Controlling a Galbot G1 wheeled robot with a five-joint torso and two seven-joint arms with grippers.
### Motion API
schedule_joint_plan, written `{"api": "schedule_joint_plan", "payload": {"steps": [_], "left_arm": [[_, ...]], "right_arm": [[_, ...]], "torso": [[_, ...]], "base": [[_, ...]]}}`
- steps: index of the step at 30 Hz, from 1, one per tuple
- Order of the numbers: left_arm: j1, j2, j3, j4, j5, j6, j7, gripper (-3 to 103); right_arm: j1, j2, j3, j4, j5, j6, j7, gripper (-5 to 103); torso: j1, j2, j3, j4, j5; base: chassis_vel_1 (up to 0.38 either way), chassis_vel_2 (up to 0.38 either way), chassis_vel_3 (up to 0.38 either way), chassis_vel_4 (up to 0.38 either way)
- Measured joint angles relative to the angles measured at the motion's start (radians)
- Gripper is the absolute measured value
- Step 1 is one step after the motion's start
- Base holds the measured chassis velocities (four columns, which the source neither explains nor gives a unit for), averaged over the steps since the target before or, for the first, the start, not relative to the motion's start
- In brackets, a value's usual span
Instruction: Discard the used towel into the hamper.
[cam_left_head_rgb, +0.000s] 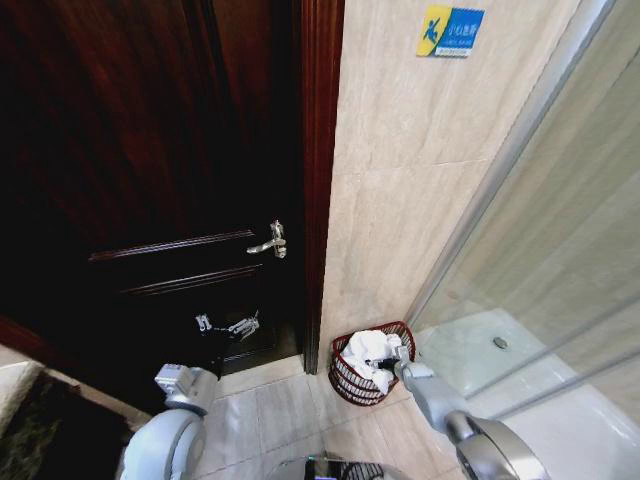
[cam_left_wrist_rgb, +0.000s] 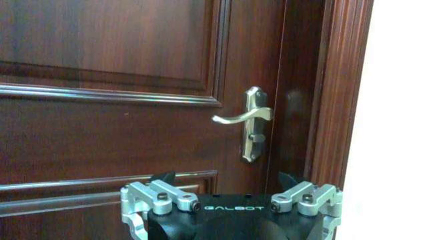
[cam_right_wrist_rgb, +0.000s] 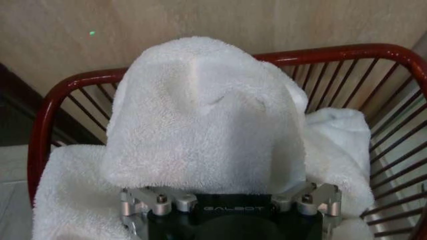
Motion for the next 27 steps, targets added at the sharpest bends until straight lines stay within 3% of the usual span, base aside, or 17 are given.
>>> {"api": "schedule_joint_plan", "payload": {"steps": [16,27], "left_arm": [[0.000,0.000,0.000,0.000,0.000,0.000,0.000,100],[0.000,0.000,0.000,0.000,0.000,0.000,0.000,100]], "right_arm": [[-0.040,-0.016,-0.011,0.040,0.031,0.025,-0.003,100],[-0.013,0.001,-0.007,-0.013,-0.006,0.016,-0.007,100]], "torso": [[0.000,-0.001,0.000,0.0000,-0.0002],[-0.029,-0.064,-0.034,0.0000,-0.0001]], "base": [[-0.053,0.064,0.059,-0.058],[0.000,0.000,0.000,0.000]]}}
